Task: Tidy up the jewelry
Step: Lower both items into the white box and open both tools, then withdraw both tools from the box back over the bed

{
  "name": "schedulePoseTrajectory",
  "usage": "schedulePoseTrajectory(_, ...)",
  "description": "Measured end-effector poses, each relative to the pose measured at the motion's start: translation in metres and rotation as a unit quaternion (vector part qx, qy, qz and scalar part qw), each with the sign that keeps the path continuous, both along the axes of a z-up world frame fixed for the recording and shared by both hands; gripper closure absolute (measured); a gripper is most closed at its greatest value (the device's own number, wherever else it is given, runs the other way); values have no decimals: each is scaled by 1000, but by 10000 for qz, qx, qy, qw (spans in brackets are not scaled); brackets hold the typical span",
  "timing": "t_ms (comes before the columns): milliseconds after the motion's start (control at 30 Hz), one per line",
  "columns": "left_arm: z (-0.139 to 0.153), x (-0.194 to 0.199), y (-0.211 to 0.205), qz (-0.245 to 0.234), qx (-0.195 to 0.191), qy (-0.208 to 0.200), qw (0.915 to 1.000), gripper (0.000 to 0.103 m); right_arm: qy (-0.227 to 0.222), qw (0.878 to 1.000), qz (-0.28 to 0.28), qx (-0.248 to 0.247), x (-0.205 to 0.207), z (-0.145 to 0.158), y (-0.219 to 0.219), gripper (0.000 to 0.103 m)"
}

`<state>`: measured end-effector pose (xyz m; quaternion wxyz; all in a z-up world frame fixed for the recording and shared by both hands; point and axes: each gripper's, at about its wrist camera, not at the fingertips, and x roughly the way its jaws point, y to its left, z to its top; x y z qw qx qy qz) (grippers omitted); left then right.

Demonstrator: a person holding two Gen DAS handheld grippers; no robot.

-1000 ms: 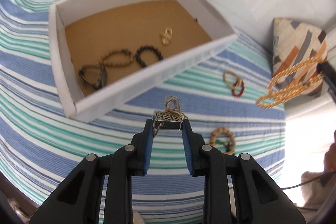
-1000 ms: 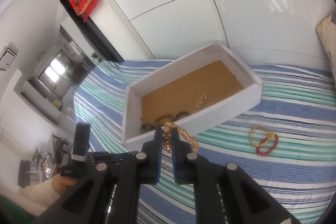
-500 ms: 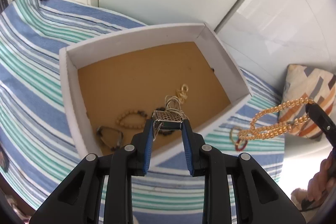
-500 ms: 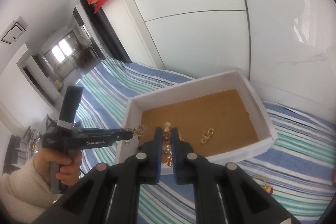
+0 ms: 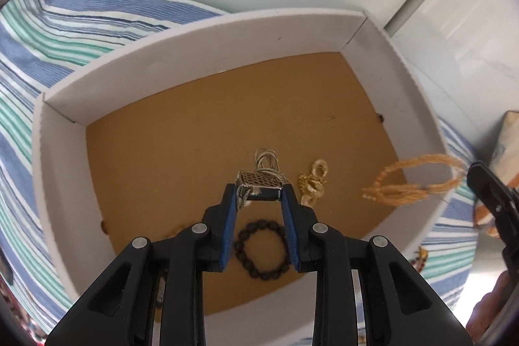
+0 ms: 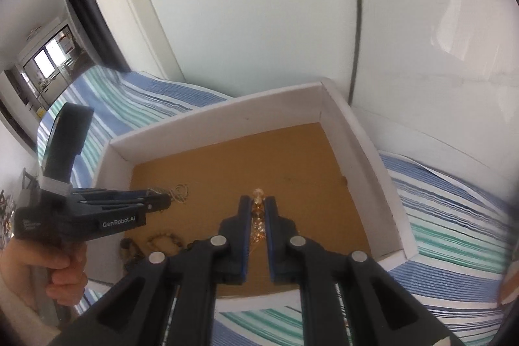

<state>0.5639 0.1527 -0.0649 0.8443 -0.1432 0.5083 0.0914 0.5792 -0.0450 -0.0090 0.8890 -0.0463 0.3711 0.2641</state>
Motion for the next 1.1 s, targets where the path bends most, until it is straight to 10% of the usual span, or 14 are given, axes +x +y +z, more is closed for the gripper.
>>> schedulePoseTrajectory(133,-8,-9,-5,38,322,-38,9995,20,39,9987,-497,-70,7,-13,-12,49)
schedulePoseTrajectory(567,38,-119,-57,-876,755,-783,9902,15,-495,9918,-1133,-321,-80,-4,-77,29)
schedulePoseTrajectory(1100,1,-225,-140,-1942,508,-372,9789,15,3,9777,-2012,-597,-198,-38,-173,29)
